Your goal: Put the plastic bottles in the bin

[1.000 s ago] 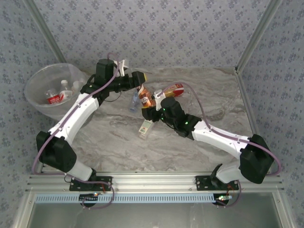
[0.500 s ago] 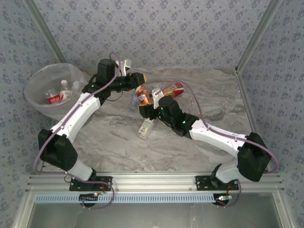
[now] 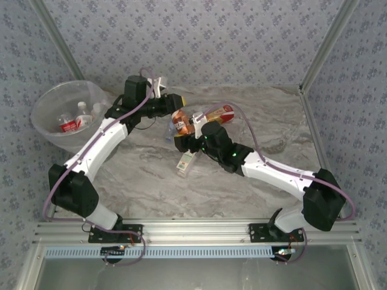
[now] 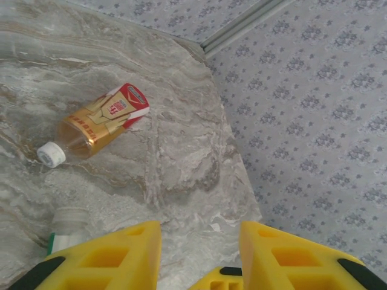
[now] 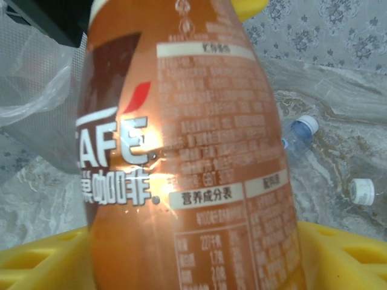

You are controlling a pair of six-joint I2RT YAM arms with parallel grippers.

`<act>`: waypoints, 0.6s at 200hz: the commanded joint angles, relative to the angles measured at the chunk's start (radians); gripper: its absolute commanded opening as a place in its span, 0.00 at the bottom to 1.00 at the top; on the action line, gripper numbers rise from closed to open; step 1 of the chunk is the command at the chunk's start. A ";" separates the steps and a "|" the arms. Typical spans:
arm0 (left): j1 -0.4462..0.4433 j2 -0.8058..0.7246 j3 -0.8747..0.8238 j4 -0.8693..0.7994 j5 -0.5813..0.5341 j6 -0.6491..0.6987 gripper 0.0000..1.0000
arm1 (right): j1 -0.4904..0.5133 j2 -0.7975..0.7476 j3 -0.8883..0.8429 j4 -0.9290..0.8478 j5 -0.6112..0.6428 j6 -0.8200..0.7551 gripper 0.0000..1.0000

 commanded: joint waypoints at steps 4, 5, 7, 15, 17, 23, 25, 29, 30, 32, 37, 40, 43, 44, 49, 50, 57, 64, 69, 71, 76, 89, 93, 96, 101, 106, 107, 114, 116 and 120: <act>-0.007 -0.028 0.023 -0.019 -0.049 0.047 0.00 | 0.001 -0.049 0.001 -0.023 0.007 -0.039 0.89; -0.007 -0.030 0.022 -0.019 -0.051 0.048 0.00 | 0.000 -0.051 -0.001 -0.023 0.008 -0.040 0.89; -0.007 -0.031 0.023 -0.019 -0.053 0.049 0.00 | 0.000 -0.054 -0.002 -0.023 0.011 -0.042 0.90; -0.007 -0.035 0.021 -0.021 -0.062 0.053 0.00 | -0.002 -0.066 -0.012 -0.023 0.017 -0.047 0.92; -0.007 -0.037 0.021 -0.022 -0.063 0.054 0.00 | -0.002 -0.069 -0.014 -0.023 0.018 -0.048 0.92; -0.007 -0.039 0.020 -0.023 -0.072 0.054 0.00 | -0.004 -0.079 -0.021 -0.026 0.022 -0.052 0.94; -0.007 -0.040 0.020 -0.023 -0.075 0.053 0.00 | -0.005 -0.081 -0.023 -0.027 0.023 -0.053 0.95; -0.007 -0.040 0.020 -0.025 -0.081 0.053 0.00 | -0.005 -0.087 -0.026 -0.028 0.027 -0.053 0.97; -0.007 -0.041 0.020 -0.026 -0.082 0.053 0.00 | -0.006 -0.089 -0.027 -0.029 0.026 -0.054 0.98; -0.007 -0.041 0.020 -0.026 -0.084 0.053 0.00 | -0.006 -0.091 -0.030 -0.030 0.027 -0.054 0.99; -0.006 -0.041 0.020 -0.027 -0.087 0.053 0.00 | -0.009 -0.098 -0.034 -0.032 0.029 -0.056 1.00; -0.007 -0.042 0.020 -0.026 -0.087 0.053 0.00 | -0.009 -0.102 -0.037 -0.032 0.029 -0.058 1.00; -0.006 -0.041 0.020 -0.026 -0.087 0.053 0.00 | -0.010 -0.105 -0.039 -0.033 0.032 -0.059 1.00; -0.005 -0.042 0.020 -0.026 -0.088 0.053 0.00 | -0.009 -0.107 -0.040 -0.033 0.032 -0.059 1.00; -0.005 -0.042 0.020 -0.027 -0.089 0.053 0.00 | -0.011 -0.113 -0.044 -0.034 0.039 -0.062 1.00; -0.005 -0.042 0.019 -0.027 -0.089 0.053 0.00 | -0.011 -0.114 -0.046 -0.033 0.041 -0.061 1.00; -0.005 -0.042 0.021 -0.027 -0.089 0.056 0.00 | -0.011 -0.122 -0.053 -0.034 0.049 -0.062 1.00; -0.005 -0.042 0.023 -0.027 -0.089 0.059 0.00 | -0.013 -0.129 -0.060 -0.030 0.060 -0.061 1.00; -0.005 -0.043 0.023 -0.026 -0.091 0.061 0.00 | -0.014 -0.134 -0.067 -0.027 0.069 -0.059 1.00; -0.005 -0.044 0.024 -0.026 -0.093 0.062 0.00 | -0.013 -0.135 -0.069 -0.025 0.072 -0.057 1.00; -0.005 -0.045 0.025 -0.027 -0.094 0.064 0.00 | -0.014 -0.139 -0.076 -0.022 0.080 -0.055 1.00; -0.003 -0.050 0.025 -0.031 -0.105 0.068 0.00 | -0.016 -0.146 -0.091 -0.015 0.098 -0.045 1.00; -0.004 -0.051 0.025 -0.032 -0.109 0.068 0.00 | -0.017 -0.148 -0.094 -0.014 0.104 -0.041 1.00; -0.004 -0.054 0.025 -0.033 -0.113 0.070 0.00 | -0.017 -0.149 -0.099 -0.013 0.107 -0.039 1.00; -0.002 -0.057 0.023 -0.034 -0.117 0.072 0.00 | -0.018 -0.150 -0.102 -0.013 0.113 -0.034 1.00; -0.002 -0.058 0.022 -0.036 -0.121 0.073 0.00 | -0.020 -0.151 -0.105 -0.012 0.117 -0.030 1.00; -0.002 -0.060 0.023 -0.036 -0.122 0.074 0.00 | -0.019 -0.152 -0.106 -0.012 0.118 -0.029 1.00; -0.002 -0.065 0.021 -0.039 -0.128 0.077 0.00 | -0.021 -0.154 -0.112 -0.011 0.126 -0.022 1.00; -0.002 -0.065 0.021 -0.040 -0.129 0.078 0.00 | -0.020 -0.155 -0.113 -0.011 0.128 -0.021 1.00; -0.002 -0.067 0.022 -0.040 -0.130 0.079 0.00 | -0.020 -0.156 -0.115 -0.009 0.131 -0.018 1.00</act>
